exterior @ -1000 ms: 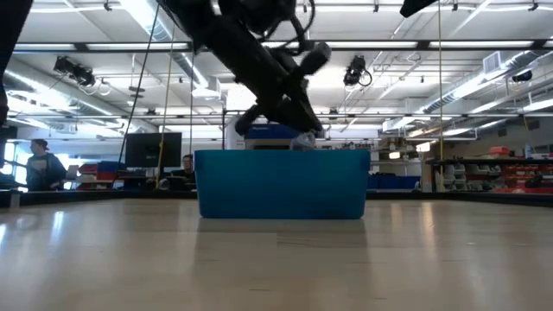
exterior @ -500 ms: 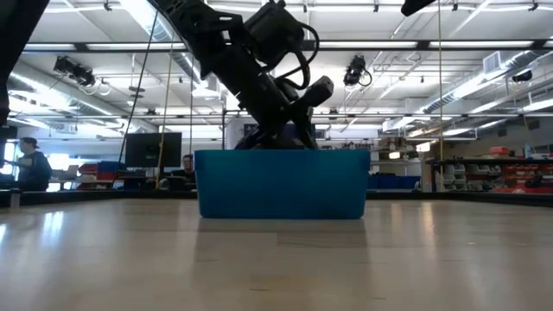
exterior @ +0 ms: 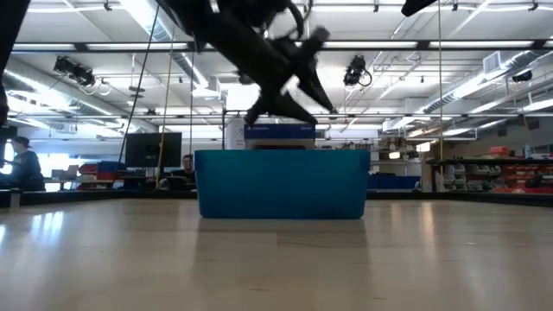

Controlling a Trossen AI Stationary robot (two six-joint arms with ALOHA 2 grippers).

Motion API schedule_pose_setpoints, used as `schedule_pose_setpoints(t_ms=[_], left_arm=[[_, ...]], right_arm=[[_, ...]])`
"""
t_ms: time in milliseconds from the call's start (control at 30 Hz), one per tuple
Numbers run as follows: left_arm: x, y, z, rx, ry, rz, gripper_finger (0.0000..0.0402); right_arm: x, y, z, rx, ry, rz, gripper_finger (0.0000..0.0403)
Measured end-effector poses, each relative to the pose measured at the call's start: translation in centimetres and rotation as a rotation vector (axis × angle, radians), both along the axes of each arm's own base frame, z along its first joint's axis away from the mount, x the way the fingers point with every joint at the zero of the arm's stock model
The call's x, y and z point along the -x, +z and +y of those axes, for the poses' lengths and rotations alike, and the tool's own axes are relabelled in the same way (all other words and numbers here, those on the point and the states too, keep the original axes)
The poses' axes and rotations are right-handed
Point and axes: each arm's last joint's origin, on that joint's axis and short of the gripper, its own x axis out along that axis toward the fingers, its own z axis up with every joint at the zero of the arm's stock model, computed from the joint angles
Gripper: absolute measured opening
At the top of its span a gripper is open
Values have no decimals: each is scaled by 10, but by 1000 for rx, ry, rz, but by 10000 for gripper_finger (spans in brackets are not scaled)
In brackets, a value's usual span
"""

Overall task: Pick and place USB-C Cables
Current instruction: Adjust the blue bin

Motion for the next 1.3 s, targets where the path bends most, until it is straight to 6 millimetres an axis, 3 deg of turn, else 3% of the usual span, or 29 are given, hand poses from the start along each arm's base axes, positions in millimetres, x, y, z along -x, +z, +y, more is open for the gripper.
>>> schedule_pose_setpoints(t_ms=[167,267,500,700,867,1000,1300], left_arm=[[19,39,-17,-94,-90,-17,168],[32,49,-37,-133,-137,39,164],[47,48,-93,-217,-180,113,151],[55,34,-147,-205,-239,105,128],[66,37,-178,-308,-260,69,110],[70,36,-189,-305,-301,59,99],[63,22,-191,-268,-369,101,79]], right_arm=[[1,-5,-1,22,-4,2,140],[2,-14,-3,64,-11,15,140],[3,-34,-12,90,-39,58,140],[-1,-49,-18,47,-55,79,140],[-5,-52,-25,-34,-81,103,140],[-14,-51,-22,-138,-51,75,140],[-26,-50,-25,-157,-30,25,140]])
